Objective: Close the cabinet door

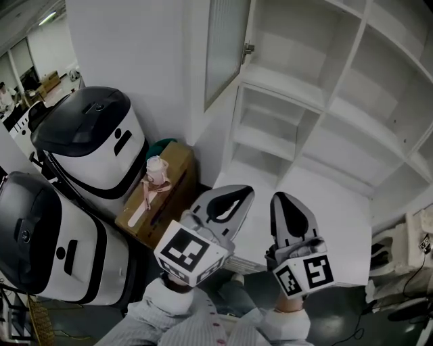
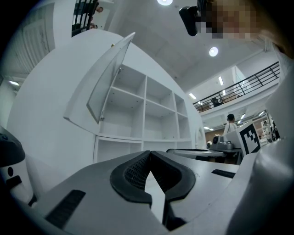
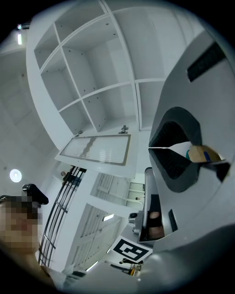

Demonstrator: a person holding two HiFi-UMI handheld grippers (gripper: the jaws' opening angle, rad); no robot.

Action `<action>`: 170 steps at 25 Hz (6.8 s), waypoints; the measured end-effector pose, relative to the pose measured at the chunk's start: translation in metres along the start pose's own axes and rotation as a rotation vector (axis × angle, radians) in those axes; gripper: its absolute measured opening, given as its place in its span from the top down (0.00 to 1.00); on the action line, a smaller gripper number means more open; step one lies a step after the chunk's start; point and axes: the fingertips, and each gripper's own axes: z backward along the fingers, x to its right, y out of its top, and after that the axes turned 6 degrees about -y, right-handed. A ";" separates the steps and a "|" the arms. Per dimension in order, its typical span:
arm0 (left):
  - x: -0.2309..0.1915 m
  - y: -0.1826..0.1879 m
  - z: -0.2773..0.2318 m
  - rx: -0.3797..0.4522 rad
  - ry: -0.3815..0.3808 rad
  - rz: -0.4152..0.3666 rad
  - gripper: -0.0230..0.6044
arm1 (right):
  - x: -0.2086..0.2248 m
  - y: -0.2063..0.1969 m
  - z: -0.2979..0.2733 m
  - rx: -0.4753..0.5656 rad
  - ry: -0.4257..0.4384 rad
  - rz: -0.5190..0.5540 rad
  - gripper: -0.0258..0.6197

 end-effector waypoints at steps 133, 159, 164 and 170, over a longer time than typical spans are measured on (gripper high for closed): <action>-0.055 0.061 -0.080 0.046 0.579 -0.135 0.73 | 0.158 -0.038 -0.070 -0.083 0.286 -0.083 0.93; -0.028 0.045 -0.229 0.037 0.352 -0.144 0.61 | 0.262 -0.044 -0.072 -0.075 0.201 -0.067 0.93; -0.032 0.045 -0.244 0.045 0.310 -0.160 0.62 | 0.271 -0.050 -0.075 -0.079 0.156 -0.071 0.93; -0.039 0.043 -0.261 0.055 0.262 -0.161 0.63 | 0.284 -0.053 -0.076 -0.084 0.097 -0.064 0.93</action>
